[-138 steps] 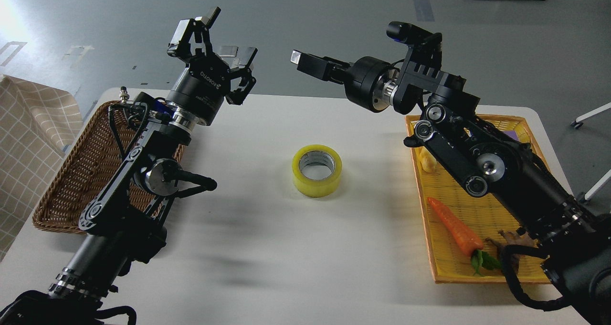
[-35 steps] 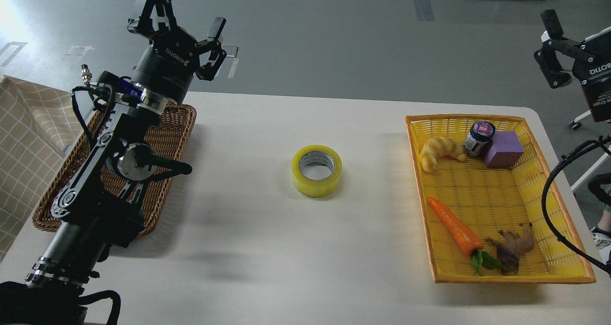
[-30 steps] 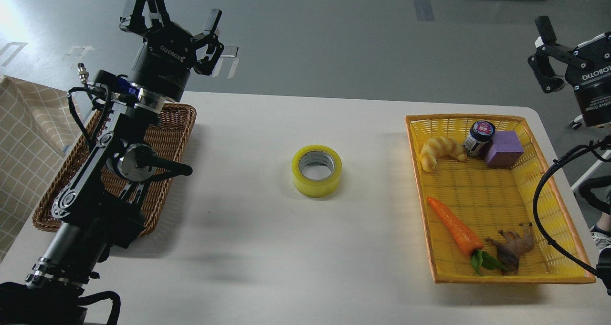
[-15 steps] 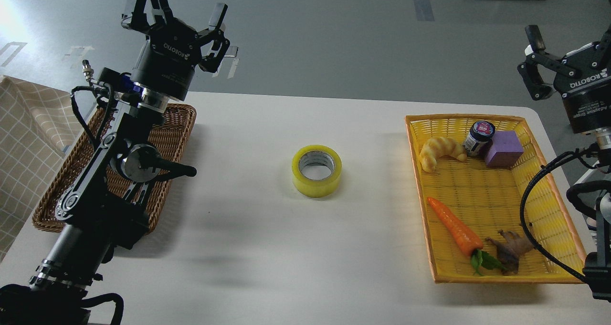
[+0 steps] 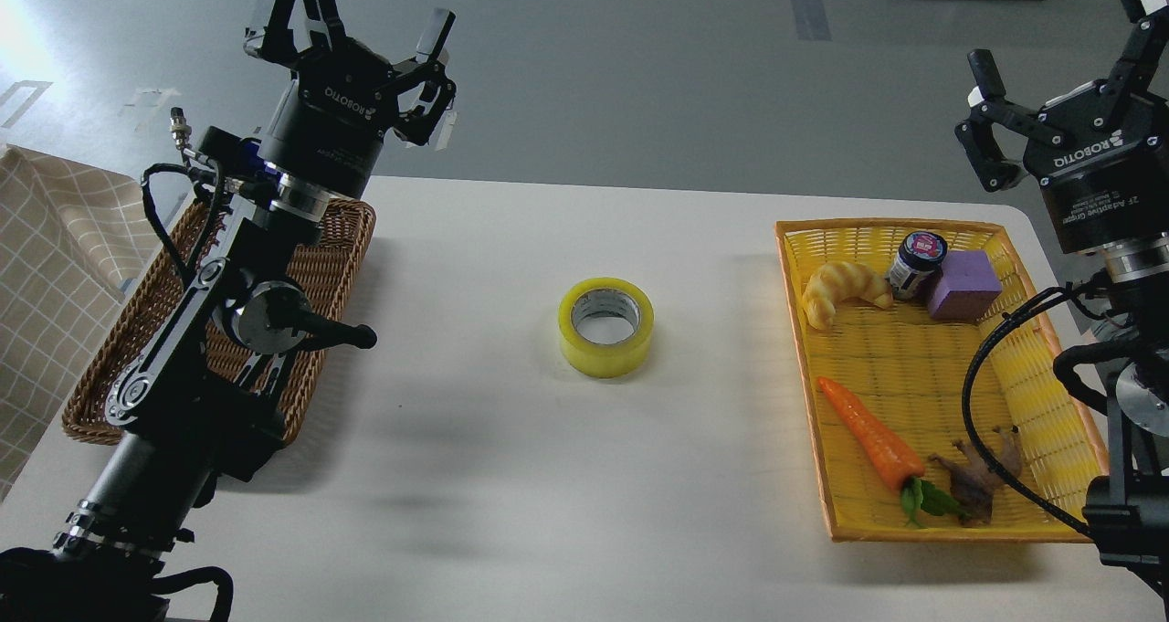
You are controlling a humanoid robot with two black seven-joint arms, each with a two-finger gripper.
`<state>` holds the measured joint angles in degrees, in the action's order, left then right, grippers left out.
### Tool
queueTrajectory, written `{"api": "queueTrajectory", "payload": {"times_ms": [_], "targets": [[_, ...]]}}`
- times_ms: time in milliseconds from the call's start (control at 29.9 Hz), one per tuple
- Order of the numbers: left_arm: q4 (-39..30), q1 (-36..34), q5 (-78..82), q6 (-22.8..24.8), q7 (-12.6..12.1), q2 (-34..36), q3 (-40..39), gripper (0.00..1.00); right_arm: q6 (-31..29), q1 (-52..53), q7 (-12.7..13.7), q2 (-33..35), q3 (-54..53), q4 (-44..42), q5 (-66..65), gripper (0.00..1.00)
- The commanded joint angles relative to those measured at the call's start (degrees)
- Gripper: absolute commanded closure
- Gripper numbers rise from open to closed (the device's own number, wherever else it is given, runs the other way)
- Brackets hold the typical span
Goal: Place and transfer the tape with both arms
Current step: 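Raise the left arm above the wicker basket, then swing the left gripper toward the tape roll on the table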
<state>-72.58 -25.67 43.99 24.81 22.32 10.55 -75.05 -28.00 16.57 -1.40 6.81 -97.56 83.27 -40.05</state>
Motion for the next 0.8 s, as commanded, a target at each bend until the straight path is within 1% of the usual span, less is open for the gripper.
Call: {"api": "queueTrajectory", "payload": {"times_ms": [0, 100, 200, 434, 501, 601, 702, 768], "targets": [[-0.1, -0.9, 4.4, -1.0, 0.0, 0.2, 0.3, 0.0, 0.0, 0.4, 0.0, 0.0, 0.0, 0.1, 0.0, 0.0], [-0.1, -0.8, 10.6, -2.0, 0.0, -0.3, 0.4, 0.0, 0.0, 0.3, 0.0, 0.0, 0.0, 0.5, 0.0, 0.0], [-0.1, -0.7, 16.8, -4.1, 0.1, -0.4, 1.0, 0.0, 0.0, 0.2, 0.0, 0.3, 0.0, 0.5, 0.0, 0.0], [-0.3, -1.6, 22.4, -11.3, 0.1, 0.0, 4.7, 0.0, 0.0, 0.0, -0.1, 0.1, 0.0, 0.3, 0.0, 0.0], [-1.0, -1.7, 23.9, -12.6, 0.0, 0.1, 5.4, 0.0, 0.0, 0.1, -0.1, 0.0, -0.1, 0.4, 0.0, 0.0], [-3.7, -1.4, 28.8, -16.1, -0.1, 0.3, 6.8, 0.0, 0.0, 0.2, -0.1, 0.0, -0.1, 0.5, 0.0, 0.0], [-3.8, -1.3, 35.6, -20.5, -0.1, 0.2, 9.3, 0.0, 0.0, 0.4, -0.1, 0.0, -0.1, 0.3, 0.0, 0.0], [-3.8, -1.4, 38.2, -22.1, -0.2, 0.3, 10.2, 0.0, 0.0, 0.4, -0.1, 0.0, 0.0, 0.4, 0.0, 0.0]]}}
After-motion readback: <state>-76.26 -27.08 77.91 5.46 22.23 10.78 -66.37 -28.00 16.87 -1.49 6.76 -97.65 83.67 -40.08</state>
